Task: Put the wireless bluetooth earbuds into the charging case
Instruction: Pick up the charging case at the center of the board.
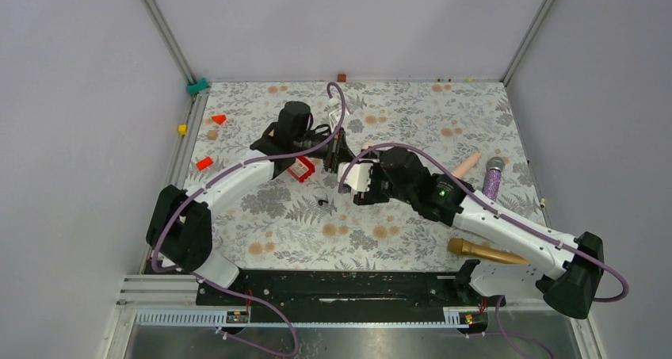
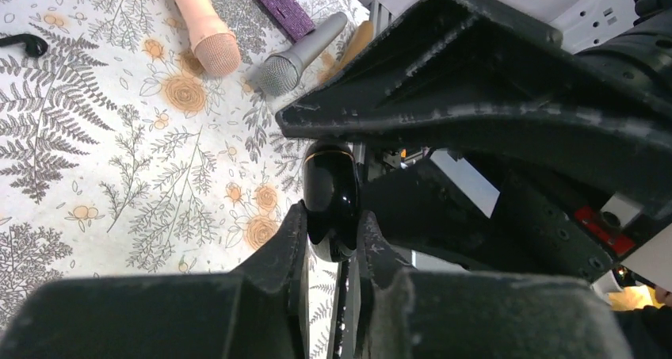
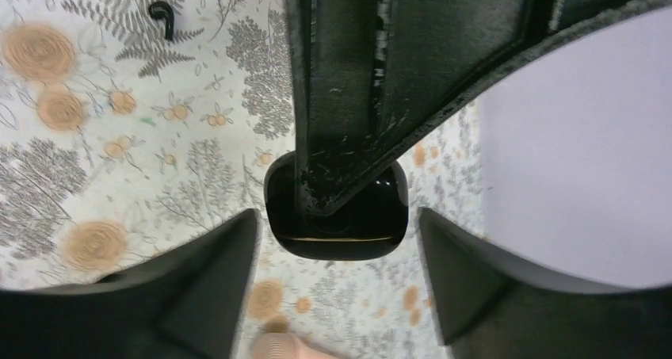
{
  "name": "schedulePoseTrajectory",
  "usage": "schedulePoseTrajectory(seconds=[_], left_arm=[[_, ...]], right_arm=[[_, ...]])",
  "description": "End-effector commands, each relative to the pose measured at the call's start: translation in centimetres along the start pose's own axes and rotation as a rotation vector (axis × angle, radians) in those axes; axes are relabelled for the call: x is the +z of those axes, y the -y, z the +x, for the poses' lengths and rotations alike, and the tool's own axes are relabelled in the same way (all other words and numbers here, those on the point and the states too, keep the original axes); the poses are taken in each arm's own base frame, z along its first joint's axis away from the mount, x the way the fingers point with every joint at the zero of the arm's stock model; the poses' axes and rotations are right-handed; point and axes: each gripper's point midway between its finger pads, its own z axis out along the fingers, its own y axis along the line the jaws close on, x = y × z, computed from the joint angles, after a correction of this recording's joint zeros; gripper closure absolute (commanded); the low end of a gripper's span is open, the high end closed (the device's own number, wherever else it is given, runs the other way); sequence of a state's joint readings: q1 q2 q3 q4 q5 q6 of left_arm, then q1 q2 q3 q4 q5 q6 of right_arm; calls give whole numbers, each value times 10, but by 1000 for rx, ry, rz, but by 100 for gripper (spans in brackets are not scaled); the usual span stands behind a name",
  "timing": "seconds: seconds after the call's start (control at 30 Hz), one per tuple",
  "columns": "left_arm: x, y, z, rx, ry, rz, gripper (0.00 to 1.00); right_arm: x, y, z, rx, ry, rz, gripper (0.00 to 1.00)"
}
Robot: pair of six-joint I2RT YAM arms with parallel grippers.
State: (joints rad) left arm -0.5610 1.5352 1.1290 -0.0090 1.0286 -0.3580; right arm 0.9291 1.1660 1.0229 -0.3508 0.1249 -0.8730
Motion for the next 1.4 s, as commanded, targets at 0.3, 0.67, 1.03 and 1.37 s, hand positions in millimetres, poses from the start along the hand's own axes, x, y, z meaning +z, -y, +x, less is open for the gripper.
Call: schedulePoseTrajectory(seconds=[0.3,0.67,1.03,1.37], left_arm=[[-56,45,-40,342,77,103,100],[-96,61,-41,434,371,105,100],[-87,59,-20,377,498,179,100],[-74,66,-9,386,448,219,100]], right_arm=[[-76,24,-54,310,315,-84,1],[-97,18,-112,556,537,-400,0],[-51,23,-103,701,501,-353,1],[-31,29,-94,804,496,-306,1]])
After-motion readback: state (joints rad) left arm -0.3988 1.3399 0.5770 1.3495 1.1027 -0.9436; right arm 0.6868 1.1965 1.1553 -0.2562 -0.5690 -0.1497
